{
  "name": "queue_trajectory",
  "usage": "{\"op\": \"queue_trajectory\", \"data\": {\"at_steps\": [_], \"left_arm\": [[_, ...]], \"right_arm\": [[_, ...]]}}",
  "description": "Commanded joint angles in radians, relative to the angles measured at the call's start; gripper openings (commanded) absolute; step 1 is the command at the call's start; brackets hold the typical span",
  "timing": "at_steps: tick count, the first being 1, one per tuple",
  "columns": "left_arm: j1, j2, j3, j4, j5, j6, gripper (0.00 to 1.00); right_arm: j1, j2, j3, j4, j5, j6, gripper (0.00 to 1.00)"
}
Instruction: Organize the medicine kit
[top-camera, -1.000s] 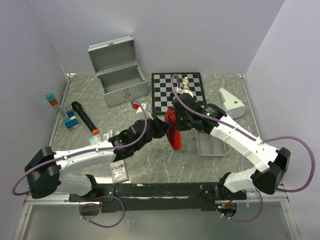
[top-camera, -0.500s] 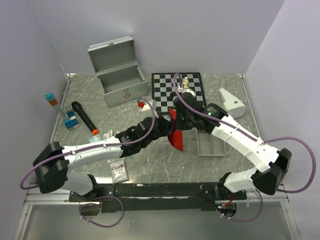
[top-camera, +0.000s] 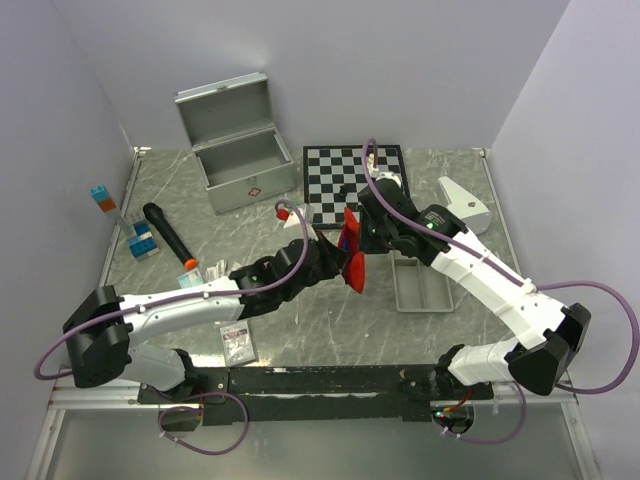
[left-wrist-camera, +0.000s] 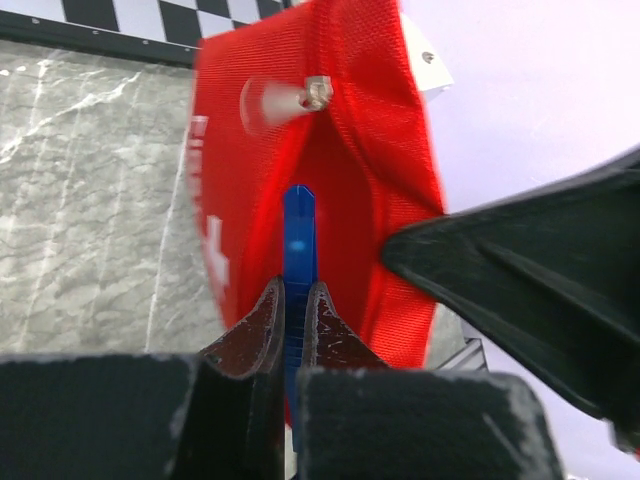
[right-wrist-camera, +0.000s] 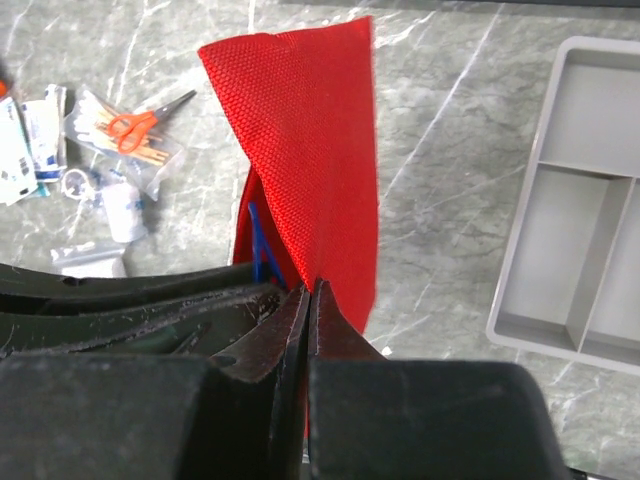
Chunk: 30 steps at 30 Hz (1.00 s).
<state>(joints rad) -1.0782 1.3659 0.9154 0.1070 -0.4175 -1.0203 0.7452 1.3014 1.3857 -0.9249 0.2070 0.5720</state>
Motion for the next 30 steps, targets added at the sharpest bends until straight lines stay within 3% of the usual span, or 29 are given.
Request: {"op": "queue_trajectory", "data": {"at_steps": [1,16,30], "left_arm": [[-0.014,-0.033,0.007,0.013,-0.036,-0.015,0.01],[-0.005,0.096,0.151,-0.052,-0.119,0.017,0.01],[0.026,0.130,0.188,-0.065,-0.067,0.020,0.01]], "right_arm": [[-0.004,-0.030,-0.002,0.046,-0.027,0.019,0.00],[-0.003,-0.085,-0.068,0.026,-0.041,0.017,0.00],[-0.003,-0.106,-0.117,0.034,-0.035,0.005,0.00]]}}
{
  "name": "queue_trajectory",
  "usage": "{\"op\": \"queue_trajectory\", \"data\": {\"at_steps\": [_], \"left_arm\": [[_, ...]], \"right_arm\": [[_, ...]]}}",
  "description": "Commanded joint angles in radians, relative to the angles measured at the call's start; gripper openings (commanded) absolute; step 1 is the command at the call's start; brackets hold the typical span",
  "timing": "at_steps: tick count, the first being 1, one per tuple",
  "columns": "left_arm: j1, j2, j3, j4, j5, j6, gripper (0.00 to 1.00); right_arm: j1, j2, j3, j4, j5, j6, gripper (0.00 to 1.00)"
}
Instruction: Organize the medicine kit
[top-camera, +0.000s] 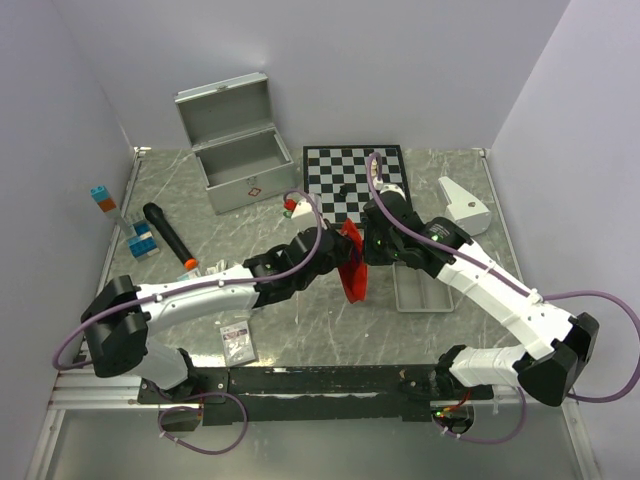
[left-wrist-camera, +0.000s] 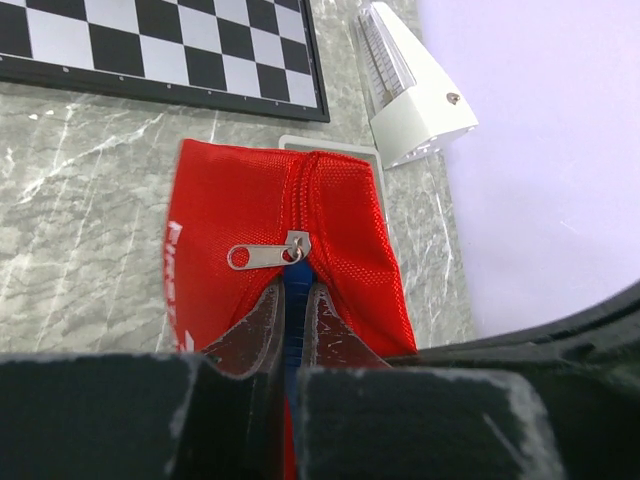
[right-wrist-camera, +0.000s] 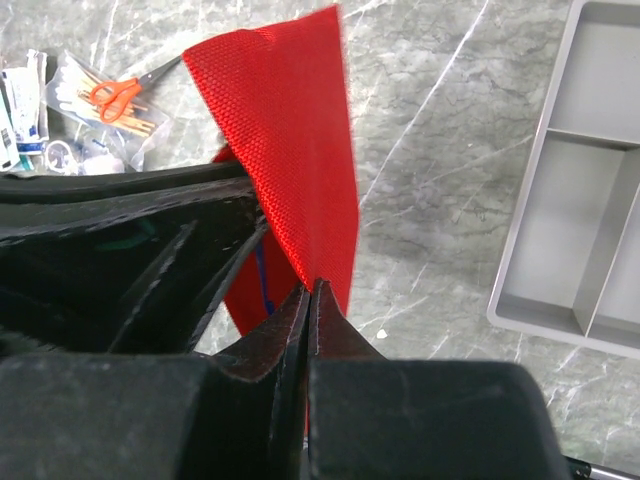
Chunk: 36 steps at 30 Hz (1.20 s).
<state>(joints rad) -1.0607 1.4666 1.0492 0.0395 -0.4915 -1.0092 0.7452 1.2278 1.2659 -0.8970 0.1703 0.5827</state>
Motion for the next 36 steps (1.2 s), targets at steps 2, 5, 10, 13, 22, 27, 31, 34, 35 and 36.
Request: {"op": "queue_trajectory", "data": {"at_steps": [2,5,10,13,22,27,31,34,35,36], "left_arm": [[0.008,0.040,0.060,-0.013,0.028,0.015,0.08],[0.008,0.031,0.049,-0.006,0.063,0.056,0.30],[0.008,-0.029,0.031,-0.019,0.079,0.103,0.74],[0.008,-0.083,0.022,-0.065,0.065,0.115,0.82],[0.016,-0.422,-0.156,-0.301,-0.131,0.078,0.78],[0.117,-0.511,-0.271,-0.437,-0.115,-0.029,0.77],[0.229,-0.441,-0.285,-0.575,-0.058,-0.052,0.79],[0.261,-0.408,-0.317,-0.580,-0.006,-0.042,0.81],[0.263,-0.411,-0.330,-0.572,0.001,-0.042,0.82],[0.262,-0.420,-0.342,-0.560,0.007,-0.043,0.83]], "right_arm": [[-0.003,-0.031,0.015,0.000,0.009,-0.009,0.00],[-0.003,-0.027,0.033,-0.013,0.027,-0.020,0.00],[-0.006,-0.008,0.052,-0.025,0.072,-0.046,0.00],[-0.007,0.001,0.052,-0.026,0.101,-0.063,0.00],[-0.007,-0.017,0.015,-0.023,0.172,-0.150,0.00],[-0.003,-0.034,-0.071,0.027,0.115,-0.156,0.00],[0.016,-0.027,-0.097,0.033,0.104,-0.149,0.00],[0.022,-0.031,-0.108,0.038,0.107,-0.150,0.00],[0.022,-0.034,-0.111,0.040,0.109,-0.150,0.00],[0.023,-0.036,-0.115,0.041,0.110,-0.152,0.00]]}}
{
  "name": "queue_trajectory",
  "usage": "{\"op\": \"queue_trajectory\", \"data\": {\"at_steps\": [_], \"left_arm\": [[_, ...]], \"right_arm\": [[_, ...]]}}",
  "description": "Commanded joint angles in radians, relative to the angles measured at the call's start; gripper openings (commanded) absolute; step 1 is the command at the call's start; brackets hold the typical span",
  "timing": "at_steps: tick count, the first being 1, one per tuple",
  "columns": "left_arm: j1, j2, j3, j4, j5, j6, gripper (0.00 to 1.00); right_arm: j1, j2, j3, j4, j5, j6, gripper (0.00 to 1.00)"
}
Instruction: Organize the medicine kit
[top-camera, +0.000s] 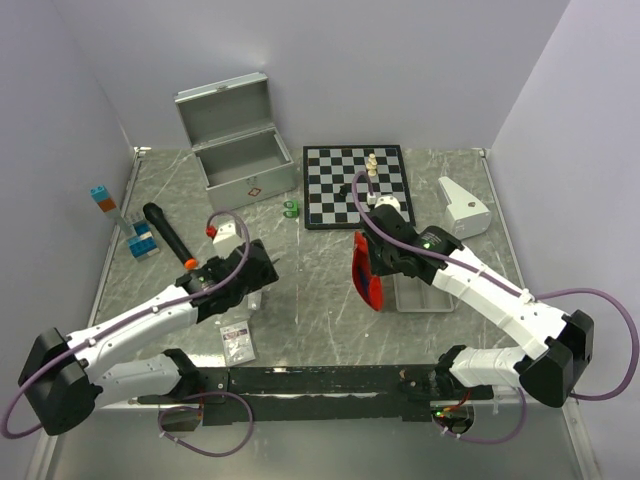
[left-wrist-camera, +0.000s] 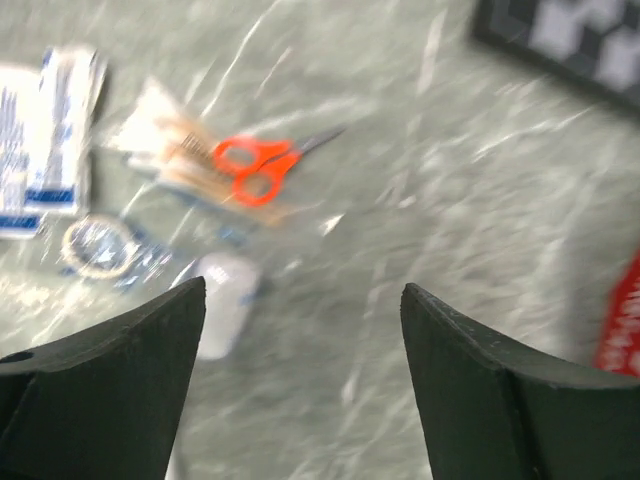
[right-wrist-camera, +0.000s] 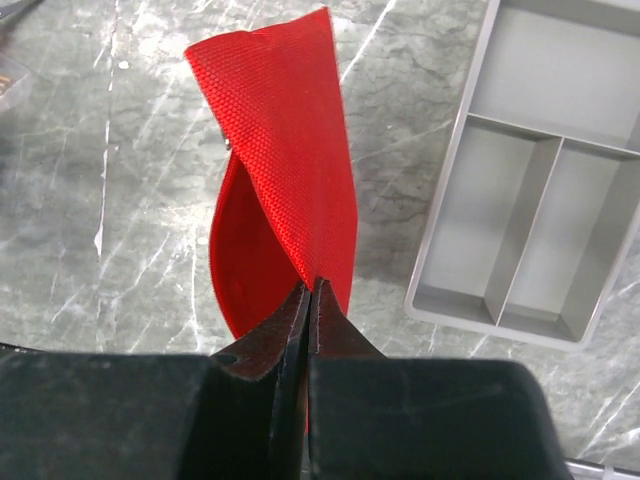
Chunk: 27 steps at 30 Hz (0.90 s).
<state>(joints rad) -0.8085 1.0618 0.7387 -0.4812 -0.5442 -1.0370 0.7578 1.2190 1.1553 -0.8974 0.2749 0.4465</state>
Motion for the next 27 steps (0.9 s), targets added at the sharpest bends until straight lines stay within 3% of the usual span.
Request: {"op": "queue_trajectory", "data": {"at_steps": [1,3,11,15,27], "left_arm": [[0.012,-0.028,-0.044,-0.027,0.066,-0.017,0.86],[0.028,-0.039,-0.065,-0.005,0.087,-0.015,0.97],[0.048,0.059,-0.091,0.010,0.162,0.037,0.99],[0.057,0.121,-0.105,0.042,0.196,0.045,0.88],[0.065,0.242,-0.099,0.091,0.219,0.071,0.73]], "right_arm": [[0.011,-0.029,-0.009,0.041,0.006,-0.017,0.00],[0.011,-0.033,-0.016,0.048,0.004,-0.019,0.00],[0.011,-0.045,-0.048,0.071,0.004,-0.019,0.00],[0.011,-0.049,-0.060,0.081,0.003,-0.019,0.00],[0.008,-0.059,-0.074,0.089,0.009,-0.020,0.00]]}}
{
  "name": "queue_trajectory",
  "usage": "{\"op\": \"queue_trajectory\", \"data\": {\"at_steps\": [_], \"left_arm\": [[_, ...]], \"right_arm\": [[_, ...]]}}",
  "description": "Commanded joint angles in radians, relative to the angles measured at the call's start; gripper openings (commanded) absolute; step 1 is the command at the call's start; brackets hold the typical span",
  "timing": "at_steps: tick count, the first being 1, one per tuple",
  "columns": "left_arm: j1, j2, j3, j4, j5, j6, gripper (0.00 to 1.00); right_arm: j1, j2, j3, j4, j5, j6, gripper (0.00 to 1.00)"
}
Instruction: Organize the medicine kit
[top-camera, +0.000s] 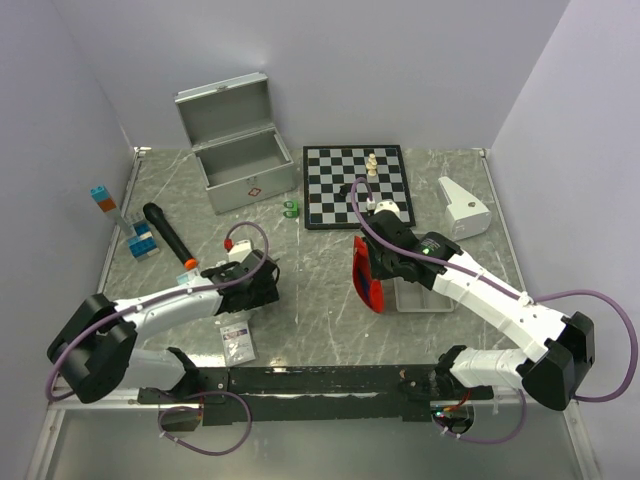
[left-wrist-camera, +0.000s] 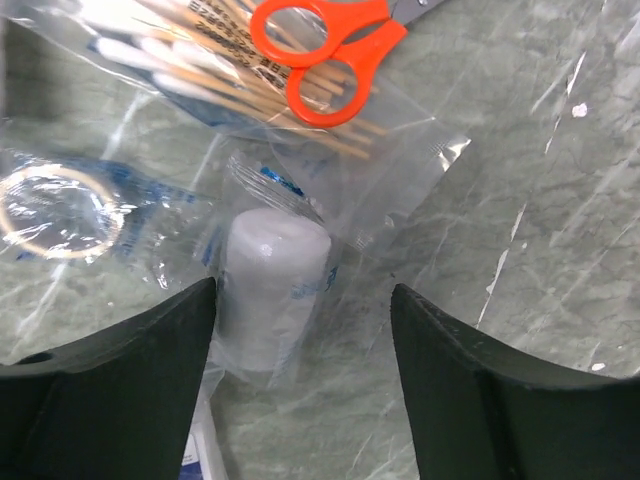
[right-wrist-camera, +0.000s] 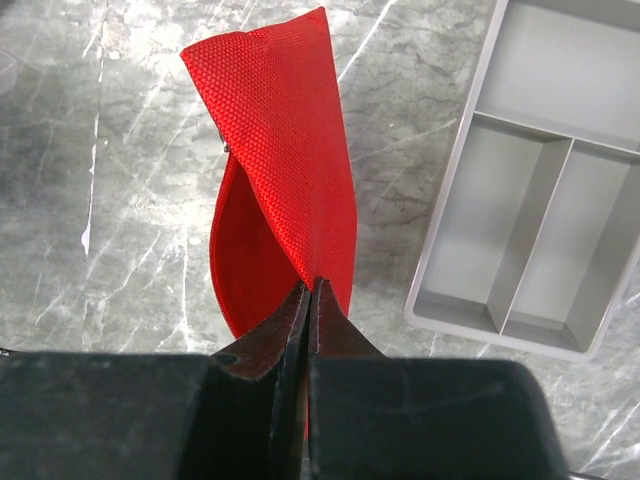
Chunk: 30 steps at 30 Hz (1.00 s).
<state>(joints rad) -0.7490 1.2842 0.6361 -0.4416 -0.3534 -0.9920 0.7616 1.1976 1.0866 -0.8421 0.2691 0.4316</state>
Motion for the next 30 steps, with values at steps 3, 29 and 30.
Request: {"op": "queue_trajectory", "data": {"at_steps": [3,29,30], "left_arm": [[0.007,0.018,-0.003,0.069,0.036,0.029,0.68],[-0.075,-0.280,0.091,0.412,0.327,0.122,0.20],[-0.082,-0.273,0.106,0.434,0.341,0.124,0.21]], "right_arm": [[0.005,-0.041,-0.004,0.031,0.015,-0.004,0.00],[0.005,-0.018,0.078,-0.003,-0.016,0.027,0.00],[0.005,-0.018,0.084,-0.006,-0.016,0.033,0.00]]}}
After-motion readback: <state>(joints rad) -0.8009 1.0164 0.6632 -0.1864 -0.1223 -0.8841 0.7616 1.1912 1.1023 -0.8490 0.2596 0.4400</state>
